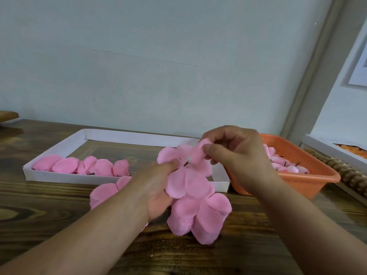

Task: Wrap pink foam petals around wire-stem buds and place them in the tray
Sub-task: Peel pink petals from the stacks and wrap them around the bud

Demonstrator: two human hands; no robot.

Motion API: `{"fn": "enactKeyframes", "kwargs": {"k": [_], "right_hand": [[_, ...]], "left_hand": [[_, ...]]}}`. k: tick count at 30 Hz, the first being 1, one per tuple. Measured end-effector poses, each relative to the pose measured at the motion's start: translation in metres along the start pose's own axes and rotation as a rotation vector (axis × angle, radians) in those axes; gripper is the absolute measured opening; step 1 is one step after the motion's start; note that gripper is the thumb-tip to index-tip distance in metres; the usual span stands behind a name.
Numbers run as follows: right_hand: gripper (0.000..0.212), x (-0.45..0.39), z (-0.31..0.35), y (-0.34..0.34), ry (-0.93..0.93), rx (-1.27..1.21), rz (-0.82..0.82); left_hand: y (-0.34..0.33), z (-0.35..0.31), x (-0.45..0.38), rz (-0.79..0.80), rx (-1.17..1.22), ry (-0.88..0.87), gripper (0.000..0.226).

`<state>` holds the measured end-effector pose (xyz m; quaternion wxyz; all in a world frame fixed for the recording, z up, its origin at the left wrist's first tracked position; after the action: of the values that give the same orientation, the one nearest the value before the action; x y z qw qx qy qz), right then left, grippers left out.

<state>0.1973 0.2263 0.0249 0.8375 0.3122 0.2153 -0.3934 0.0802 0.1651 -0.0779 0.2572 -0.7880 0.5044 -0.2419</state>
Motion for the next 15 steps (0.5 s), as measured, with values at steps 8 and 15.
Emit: {"fn": "enactKeyframes", "kwargs": {"k": [8,15], "right_hand": [[0.017,0.0066,-0.0005,-0.0067,0.091,0.218,-0.025],[0.013,0.0094,-0.0025,-0.0117,0.13,0.345,0.007]], "left_hand": [[0.002,-0.0028,0.001,0.008,0.004,-0.044,0.024],[0.0013,0.0009,0.0004,0.024,-0.013,-0.027,0.024]]}}
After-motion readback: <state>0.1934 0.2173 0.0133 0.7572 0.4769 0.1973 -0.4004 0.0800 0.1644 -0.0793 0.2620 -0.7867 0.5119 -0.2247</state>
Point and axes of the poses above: each hand's wrist, its own x-axis away from the middle knuckle, its own y-axis out of the back of the hand, z = x × y, the point moved 7 cm from there along -x, towards the middle knuckle, and after that the axes turned 4 degrees about x, right-handed, at the moved point
